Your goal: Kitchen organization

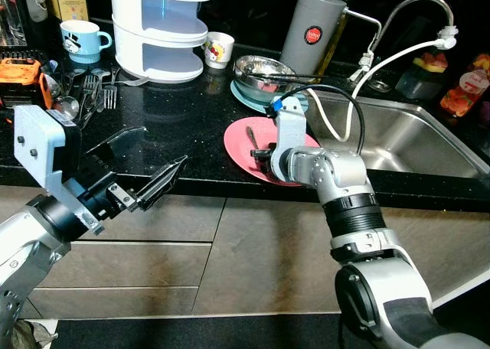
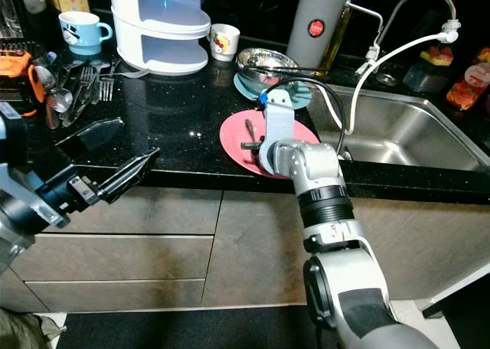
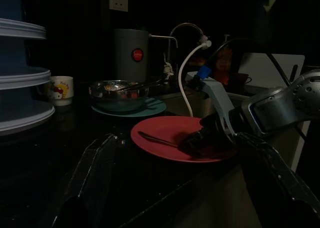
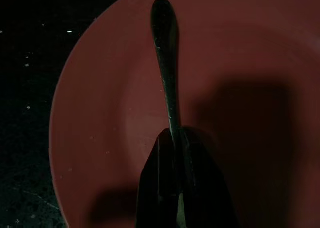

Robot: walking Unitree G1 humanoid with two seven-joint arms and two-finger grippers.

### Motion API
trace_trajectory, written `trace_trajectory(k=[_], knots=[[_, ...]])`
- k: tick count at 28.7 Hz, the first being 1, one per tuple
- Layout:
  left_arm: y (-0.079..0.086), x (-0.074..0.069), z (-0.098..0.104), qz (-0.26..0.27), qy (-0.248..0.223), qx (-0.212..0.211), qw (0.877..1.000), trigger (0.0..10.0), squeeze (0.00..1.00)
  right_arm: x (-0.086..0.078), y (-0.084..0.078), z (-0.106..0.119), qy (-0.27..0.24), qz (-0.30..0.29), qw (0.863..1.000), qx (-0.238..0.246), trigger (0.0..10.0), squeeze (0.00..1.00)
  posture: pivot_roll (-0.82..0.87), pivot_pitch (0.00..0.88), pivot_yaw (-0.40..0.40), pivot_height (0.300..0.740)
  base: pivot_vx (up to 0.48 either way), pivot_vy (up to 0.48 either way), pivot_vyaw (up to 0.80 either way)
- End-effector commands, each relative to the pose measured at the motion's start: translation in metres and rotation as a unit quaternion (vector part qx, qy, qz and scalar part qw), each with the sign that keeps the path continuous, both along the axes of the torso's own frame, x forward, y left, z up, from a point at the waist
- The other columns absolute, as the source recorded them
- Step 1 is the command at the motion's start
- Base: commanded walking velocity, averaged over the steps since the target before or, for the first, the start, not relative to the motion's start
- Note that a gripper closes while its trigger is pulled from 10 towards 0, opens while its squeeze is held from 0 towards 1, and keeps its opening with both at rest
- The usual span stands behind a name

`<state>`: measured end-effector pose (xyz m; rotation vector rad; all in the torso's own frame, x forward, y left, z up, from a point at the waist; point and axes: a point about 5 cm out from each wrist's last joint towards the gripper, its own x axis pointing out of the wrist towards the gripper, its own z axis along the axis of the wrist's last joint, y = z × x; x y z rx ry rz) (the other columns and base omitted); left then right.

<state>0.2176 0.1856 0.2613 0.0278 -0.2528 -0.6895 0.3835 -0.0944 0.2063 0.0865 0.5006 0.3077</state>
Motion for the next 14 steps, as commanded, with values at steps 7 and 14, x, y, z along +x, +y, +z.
trace_trajectory(k=[7,14], knots=[[-0.007,-0.003,0.0,-0.018,-0.002,-0.005,1.0,10.0,0.0,-0.002,-0.012,-0.024,0.049,-0.033,0.998,0.027,0.0,0.0,0.13,0.0,-0.166,0.74,0.0,0.0,0.0],[-0.007,-0.002,0.002,-0.019,-0.004,-0.007,1.0,10.0,0.0,0.004,-0.007,-0.003,0.004,-0.037,0.992,0.123,0.0,0.0,0.13,0.0,-0.161,0.74,0.0,0.0,0.0]])
